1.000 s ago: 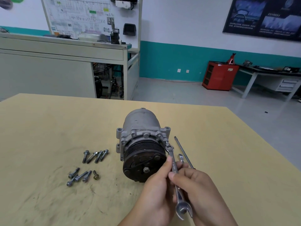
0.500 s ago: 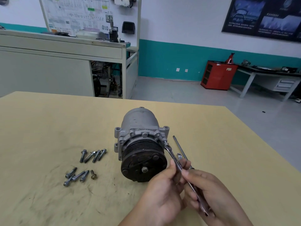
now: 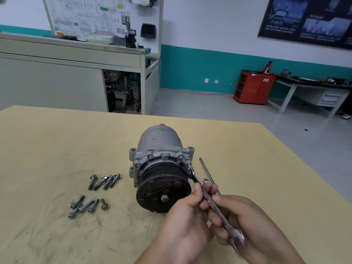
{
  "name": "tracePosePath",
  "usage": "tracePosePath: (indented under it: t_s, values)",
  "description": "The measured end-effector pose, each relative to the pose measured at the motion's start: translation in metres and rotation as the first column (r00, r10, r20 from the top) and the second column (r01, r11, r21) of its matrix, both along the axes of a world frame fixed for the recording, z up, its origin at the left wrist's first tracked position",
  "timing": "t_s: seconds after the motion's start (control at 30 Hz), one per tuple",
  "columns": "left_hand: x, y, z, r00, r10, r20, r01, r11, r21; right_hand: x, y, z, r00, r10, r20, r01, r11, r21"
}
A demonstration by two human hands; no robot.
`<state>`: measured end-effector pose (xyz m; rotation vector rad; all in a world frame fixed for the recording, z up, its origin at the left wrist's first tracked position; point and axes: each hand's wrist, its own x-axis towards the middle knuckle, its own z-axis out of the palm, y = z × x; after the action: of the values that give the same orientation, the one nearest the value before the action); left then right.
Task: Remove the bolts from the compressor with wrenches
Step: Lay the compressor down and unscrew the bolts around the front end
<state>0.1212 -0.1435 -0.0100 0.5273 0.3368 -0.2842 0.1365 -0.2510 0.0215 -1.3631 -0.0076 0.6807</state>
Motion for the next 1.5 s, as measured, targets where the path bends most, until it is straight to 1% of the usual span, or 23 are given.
tracePosePath:
  t_s: [0.07, 0.13, 0.27, 0.33, 0.43, 0.47, 0.5, 0.57, 0.63, 0.73, 0.83, 0.93, 1.0, 1.07, 1.17, 1.23, 1.33, 1.4, 1.5]
  values:
    - [0.0, 0.0, 0.001, 1.0, 0.015, -0.01, -0.016, 0.998, -0.069, 0.0, 0.0, -0.002, 0.996, 0.021, -0.085, -0.013, 0.996, 0.09]
    - [-0.001, 0.0, 0.002, 1.0, 0.026, 0.004, -0.026, 0.997, -0.079, 0.0, 0.003, -0.005, 0.994, 0.002, -0.112, 0.012, 0.992, 0.126]
    - [-0.002, -0.001, 0.002, 0.998, 0.06, 0.019, -0.06, 0.998, -0.008, -0.002, 0.011, -0.008, 0.997, -0.057, -0.057, 0.065, 0.989, 0.13]
    - [-0.003, 0.001, 0.004, 0.998, 0.06, 0.026, -0.061, 0.998, 0.028, -0.002, 0.015, -0.011, 0.997, -0.073, 0.036, 0.071, 0.995, 0.068]
    - [-0.004, 0.005, 0.007, 0.999, 0.023, 0.028, -0.023, 1.0, 0.011, -0.004, 0.022, -0.021, 0.971, -0.097, 0.218, 0.125, 0.986, -0.115]
    - [-0.004, 0.006, 0.007, 1.0, 0.007, 0.024, -0.007, 1.0, -0.002, -0.005, 0.022, -0.023, 0.964, -0.091, 0.249, 0.132, 0.98, -0.152]
    - [-0.004, 0.007, 0.007, 1.0, -0.005, 0.023, 0.005, 1.0, -0.006, -0.006, 0.023, -0.024, 0.966, -0.075, 0.248, 0.118, 0.979, -0.164]
    - [-0.004, 0.009, 0.005, 0.999, -0.025, 0.038, 0.025, 1.0, 0.012, -0.005, 0.021, -0.026, 0.986, -0.027, 0.167, 0.046, 0.993, -0.107]
    - [-0.003, 0.01, 0.005, 0.998, -0.045, 0.047, 0.043, 0.998, 0.043, -0.003, 0.017, -0.025, 0.999, 0.013, 0.05, -0.013, 1.0, 0.008]
    - [-0.003, 0.013, 0.005, 0.996, -0.077, 0.05, 0.075, 0.997, 0.027, -0.003, 0.015, -0.023, 0.998, 0.056, -0.026, -0.052, 0.991, 0.126]
    - [-0.003, 0.016, 0.005, 0.994, -0.097, 0.045, 0.099, 0.994, -0.046, -0.004, 0.018, -0.026, 0.996, 0.01, -0.091, 0.006, 0.985, 0.172]
    - [-0.002, 0.017, -0.001, 0.992, -0.117, 0.057, 0.113, 0.992, 0.058, -0.005, 0.021, -0.029, 0.991, -0.048, -0.127, 0.068, 0.984, 0.162]
    - [-0.001, 0.016, -0.002, 0.993, -0.102, 0.056, 0.096, 0.991, 0.091, -0.005, 0.02, -0.028, 0.989, -0.073, -0.128, 0.093, 0.983, 0.157]
    - [-0.001, 0.013, -0.002, 0.995, -0.081, 0.056, 0.074, 0.99, 0.119, -0.006, 0.017, -0.026, 0.991, -0.105, -0.083, 0.115, 0.986, 0.125]
    - [-0.002, 0.009, -0.001, 0.997, -0.062, 0.046, 0.05, 0.974, 0.222, -0.003, 0.011, -0.025, 0.983, -0.151, 0.101, 0.152, 0.988, -0.004]
    - [-0.004, 0.008, -0.002, 0.998, -0.036, 0.046, 0.022, 0.961, 0.275, -0.001, 0.008, -0.024, 0.966, -0.144, 0.217, 0.164, 0.983, -0.079]
    - [-0.007, 0.01, -0.003, 0.999, -0.005, 0.046, -0.009, 0.951, 0.309, -0.002, 0.006, -0.019, 0.934, -0.109, 0.34, 0.173, 0.971, -0.164]
    - [-0.007, 0.011, -0.003, 0.999, -0.008, 0.049, -0.007, 0.951, 0.308, -0.003, 0.005, -0.018, 0.922, -0.095, 0.376, 0.174, 0.967, -0.184]
    - [-0.007, 0.012, -0.001, 0.999, -0.024, 0.044, 0.012, 0.964, 0.267, -0.003, 0.003, -0.017, 0.926, -0.1, 0.364, 0.182, 0.963, -0.197]
